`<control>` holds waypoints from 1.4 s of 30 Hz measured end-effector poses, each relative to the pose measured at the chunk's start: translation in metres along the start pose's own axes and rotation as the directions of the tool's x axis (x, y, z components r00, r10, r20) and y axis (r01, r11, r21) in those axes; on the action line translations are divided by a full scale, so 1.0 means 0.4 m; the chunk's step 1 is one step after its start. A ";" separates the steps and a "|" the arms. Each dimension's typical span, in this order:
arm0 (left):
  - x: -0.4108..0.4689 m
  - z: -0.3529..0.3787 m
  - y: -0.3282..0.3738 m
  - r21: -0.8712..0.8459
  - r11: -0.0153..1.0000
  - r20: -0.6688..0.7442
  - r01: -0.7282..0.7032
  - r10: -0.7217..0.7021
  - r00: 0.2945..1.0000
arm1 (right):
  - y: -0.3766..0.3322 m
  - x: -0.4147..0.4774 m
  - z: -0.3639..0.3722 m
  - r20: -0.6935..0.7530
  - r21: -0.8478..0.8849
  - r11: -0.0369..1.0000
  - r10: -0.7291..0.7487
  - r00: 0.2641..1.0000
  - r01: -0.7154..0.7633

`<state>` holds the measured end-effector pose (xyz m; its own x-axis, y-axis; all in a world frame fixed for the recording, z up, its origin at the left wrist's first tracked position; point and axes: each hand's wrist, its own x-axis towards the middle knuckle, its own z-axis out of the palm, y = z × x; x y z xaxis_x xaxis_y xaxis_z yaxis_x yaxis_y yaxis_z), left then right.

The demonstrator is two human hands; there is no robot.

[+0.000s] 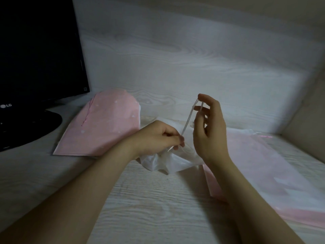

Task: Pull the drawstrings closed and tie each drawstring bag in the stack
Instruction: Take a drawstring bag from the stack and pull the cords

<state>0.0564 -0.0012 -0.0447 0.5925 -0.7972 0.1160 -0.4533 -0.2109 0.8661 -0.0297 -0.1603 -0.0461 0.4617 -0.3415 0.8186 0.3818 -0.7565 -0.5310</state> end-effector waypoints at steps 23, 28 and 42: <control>0.018 -0.021 -0.033 -0.257 0.964 -0.090 0.069 -0.095 0.991 | -0.025 -0.023 0.005 0.388 -0.035 0.994 0.113 0.915 -0.108; 0.020 -0.024 -0.034 -0.274 0.957 -0.062 0.094 -0.115 0.991 | -0.028 -0.028 0.010 0.425 0.003 0.989 0.131 0.896 -0.146; 0.017 -0.030 -0.018 -0.260 0.960 -0.023 0.105 -0.115 0.993 | 0.010 -0.014 0.015 0.422 -0.325 0.938 0.032 0.906 0.118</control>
<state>0.0718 0.0016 -0.0441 0.6557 -0.7546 0.0267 -0.1994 -0.1389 0.9700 -0.0261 -0.1580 -0.0542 0.7685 -0.0984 0.6323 0.1528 -0.9313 -0.3307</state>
